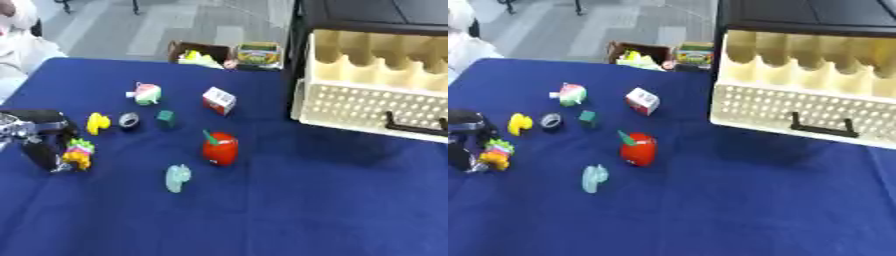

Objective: Pick up objects from table and place into drawer.

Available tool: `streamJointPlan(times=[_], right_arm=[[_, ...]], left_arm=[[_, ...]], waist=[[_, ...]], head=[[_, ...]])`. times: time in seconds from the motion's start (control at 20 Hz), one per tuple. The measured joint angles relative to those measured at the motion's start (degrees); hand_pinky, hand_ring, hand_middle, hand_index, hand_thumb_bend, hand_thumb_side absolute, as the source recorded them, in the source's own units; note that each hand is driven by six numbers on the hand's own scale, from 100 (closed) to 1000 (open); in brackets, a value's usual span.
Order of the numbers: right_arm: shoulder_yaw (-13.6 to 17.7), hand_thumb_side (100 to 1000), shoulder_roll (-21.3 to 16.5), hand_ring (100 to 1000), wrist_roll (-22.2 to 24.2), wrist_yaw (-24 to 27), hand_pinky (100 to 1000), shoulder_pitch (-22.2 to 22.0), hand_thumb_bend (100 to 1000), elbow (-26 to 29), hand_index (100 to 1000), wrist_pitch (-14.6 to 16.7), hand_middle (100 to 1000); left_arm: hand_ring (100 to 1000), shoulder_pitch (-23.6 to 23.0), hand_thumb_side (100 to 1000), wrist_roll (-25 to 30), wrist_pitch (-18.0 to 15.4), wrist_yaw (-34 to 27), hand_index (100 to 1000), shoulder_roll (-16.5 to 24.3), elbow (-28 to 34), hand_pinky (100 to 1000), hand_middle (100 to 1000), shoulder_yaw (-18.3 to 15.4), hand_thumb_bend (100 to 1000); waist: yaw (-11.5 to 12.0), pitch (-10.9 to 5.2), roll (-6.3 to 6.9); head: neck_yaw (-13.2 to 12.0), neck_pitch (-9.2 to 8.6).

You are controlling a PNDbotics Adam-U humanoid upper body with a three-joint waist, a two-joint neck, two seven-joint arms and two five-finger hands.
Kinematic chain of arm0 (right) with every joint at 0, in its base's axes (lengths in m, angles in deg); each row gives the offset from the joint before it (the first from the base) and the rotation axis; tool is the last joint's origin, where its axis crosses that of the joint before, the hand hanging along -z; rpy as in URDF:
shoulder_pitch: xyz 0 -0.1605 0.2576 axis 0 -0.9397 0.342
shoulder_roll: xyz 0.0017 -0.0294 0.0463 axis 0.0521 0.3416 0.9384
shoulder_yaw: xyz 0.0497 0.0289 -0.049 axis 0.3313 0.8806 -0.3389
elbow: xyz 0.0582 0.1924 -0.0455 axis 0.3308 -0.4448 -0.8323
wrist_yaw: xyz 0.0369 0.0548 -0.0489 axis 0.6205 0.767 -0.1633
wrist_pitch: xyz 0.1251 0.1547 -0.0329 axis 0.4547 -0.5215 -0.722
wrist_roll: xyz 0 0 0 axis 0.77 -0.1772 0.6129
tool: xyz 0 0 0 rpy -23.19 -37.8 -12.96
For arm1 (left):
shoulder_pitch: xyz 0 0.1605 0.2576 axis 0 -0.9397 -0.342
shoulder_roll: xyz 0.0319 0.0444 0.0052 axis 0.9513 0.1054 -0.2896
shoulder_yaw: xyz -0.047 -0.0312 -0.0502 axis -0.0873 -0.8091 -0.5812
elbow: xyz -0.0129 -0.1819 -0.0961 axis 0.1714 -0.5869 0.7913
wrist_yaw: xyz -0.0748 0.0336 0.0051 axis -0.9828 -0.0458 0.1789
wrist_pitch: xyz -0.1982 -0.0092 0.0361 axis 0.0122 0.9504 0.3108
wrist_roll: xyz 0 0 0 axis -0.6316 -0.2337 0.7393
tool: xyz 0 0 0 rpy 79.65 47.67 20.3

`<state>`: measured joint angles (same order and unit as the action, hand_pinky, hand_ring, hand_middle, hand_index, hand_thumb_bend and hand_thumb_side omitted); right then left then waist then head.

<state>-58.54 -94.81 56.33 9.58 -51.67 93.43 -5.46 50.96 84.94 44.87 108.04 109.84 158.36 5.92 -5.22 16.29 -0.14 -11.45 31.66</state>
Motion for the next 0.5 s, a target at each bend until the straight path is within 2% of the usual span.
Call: streamJointPlan(times=[0.25,0.5], right_arm=[[0.0,880,0.3,446,-0.3,0.0,498,0.2,365,0.0,723,-0.5,400],[0.0,879,0.7,446,-0.5,0.0,498,0.2,364,0.0,723,-0.7,400]], left_arm=[[559,0.0,259,-0.9,0.7,-0.7,574,0.0,0.0,413,399,0.0,265],[538,0.0,256,-1.4,1.2,-1.4,484,0.0,0.0,394,385,0.0,242]], waist=[[0.0,0.00,-0.01],[0.0,-0.02,-0.11]], head=[[0.0,0.00],[0.4,0.03]])
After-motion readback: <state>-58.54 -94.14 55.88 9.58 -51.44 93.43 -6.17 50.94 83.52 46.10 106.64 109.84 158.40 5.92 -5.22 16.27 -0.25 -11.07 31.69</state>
